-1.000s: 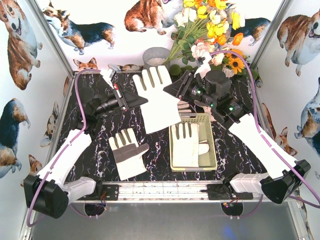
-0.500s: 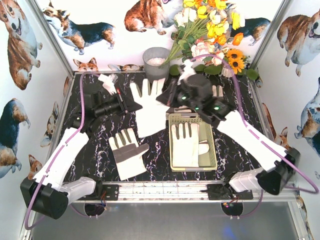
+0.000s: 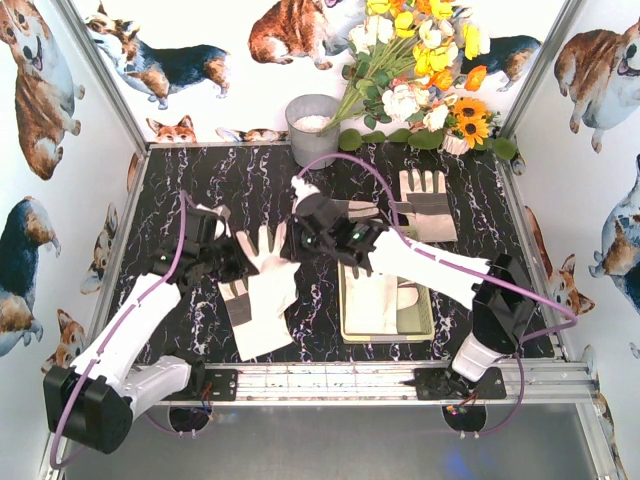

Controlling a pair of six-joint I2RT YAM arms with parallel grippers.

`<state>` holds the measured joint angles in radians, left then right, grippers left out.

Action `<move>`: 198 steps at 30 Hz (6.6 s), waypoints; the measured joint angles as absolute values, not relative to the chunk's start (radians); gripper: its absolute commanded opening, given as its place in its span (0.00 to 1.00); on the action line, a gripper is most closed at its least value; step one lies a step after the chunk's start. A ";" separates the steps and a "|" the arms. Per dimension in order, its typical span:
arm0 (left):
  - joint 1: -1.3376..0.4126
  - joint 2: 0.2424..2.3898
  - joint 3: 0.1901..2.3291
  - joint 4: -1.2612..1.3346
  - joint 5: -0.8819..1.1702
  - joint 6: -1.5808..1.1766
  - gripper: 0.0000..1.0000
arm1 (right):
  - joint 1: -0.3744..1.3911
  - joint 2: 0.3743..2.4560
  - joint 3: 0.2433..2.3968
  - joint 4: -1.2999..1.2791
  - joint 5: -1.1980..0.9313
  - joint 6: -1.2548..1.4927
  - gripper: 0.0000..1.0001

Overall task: Put the gloves into the storage basket
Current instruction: Pair the glove with the glove.

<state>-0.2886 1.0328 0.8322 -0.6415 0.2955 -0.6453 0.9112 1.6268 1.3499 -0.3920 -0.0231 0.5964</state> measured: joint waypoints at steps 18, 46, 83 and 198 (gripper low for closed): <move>-0.291 0.949 0.625 -0.723 0.136 -0.739 0.00 | 0.968 1.839 1.321 -0.304 -0.100 0.659 0.00; -0.295 1.002 0.670 -0.850 -0.034 -0.816 0.00 | 1.005 1.932 1.373 -0.240 -0.106 0.650 0.00; -0.292 1.169 0.685 -0.951 -0.125 -0.830 0.41 | 0.987 2.049 1.464 -0.296 -0.134 0.524 0.00; 0.064 0.978 0.532 -0.571 0.078 -0.656 0.00 | 0.996 2.024 1.477 -0.311 -0.157 0.600 0.00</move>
<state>0.0643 0.9783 0.5320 -0.5709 0.0780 -0.6556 0.9958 2.0235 1.4773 -0.3111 -0.1570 0.5999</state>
